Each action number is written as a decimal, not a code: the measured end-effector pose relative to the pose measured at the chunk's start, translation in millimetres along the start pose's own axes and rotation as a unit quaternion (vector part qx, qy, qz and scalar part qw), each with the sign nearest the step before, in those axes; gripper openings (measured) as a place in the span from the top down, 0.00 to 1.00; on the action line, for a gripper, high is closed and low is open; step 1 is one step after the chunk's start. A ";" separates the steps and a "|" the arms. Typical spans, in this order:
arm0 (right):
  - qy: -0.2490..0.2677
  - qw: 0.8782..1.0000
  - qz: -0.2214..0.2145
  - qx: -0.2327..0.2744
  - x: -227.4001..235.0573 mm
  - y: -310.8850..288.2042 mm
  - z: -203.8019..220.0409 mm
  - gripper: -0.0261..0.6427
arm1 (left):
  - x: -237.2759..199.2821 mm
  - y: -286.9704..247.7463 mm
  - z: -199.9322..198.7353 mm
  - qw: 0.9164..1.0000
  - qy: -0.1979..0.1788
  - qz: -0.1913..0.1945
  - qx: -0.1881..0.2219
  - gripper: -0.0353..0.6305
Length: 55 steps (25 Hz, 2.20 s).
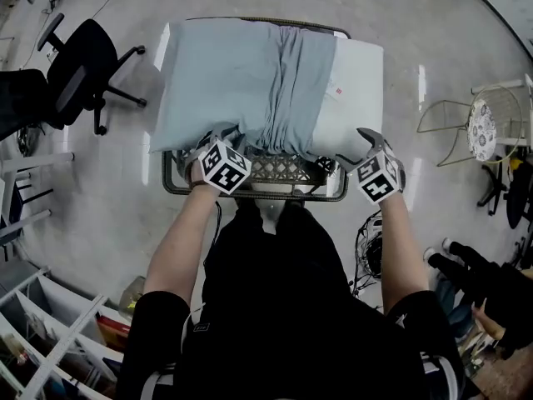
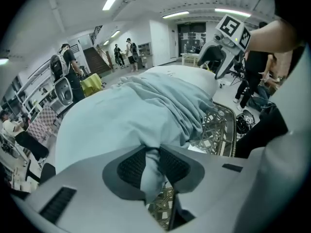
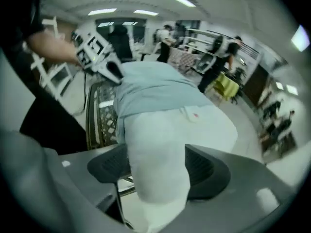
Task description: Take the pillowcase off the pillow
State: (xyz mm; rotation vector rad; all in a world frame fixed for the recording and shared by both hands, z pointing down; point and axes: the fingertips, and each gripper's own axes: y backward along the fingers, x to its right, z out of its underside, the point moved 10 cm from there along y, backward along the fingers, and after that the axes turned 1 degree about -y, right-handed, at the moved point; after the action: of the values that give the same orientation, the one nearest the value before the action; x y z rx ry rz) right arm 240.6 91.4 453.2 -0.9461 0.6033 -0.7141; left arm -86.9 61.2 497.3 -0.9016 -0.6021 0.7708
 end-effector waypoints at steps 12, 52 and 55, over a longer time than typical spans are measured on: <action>0.146 0.986 0.003 -0.076 -17.6 -74.9 -7.4 0.59 | -34.0 20.6 49.5 0.997 0.057 0.045 -0.007 0.94; 0.000 0.987 -0.144 -0.066 -10.4 -26.1 -37.9 0.77 | -9.7 42.7 -16.5 0.994 -0.054 0.077 0.063 0.90; 0.006 0.989 -0.133 -0.070 -15.7 -28.0 -40.5 0.76 | 27.3 31.3 -40.2 0.986 -0.099 0.104 0.087 0.73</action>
State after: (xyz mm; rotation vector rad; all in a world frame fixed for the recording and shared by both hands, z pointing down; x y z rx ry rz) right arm 193.4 72.0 461.5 -1.1662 0.5485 -0.9245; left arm -51.5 76.8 454.4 -0.7379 -0.6092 1.0945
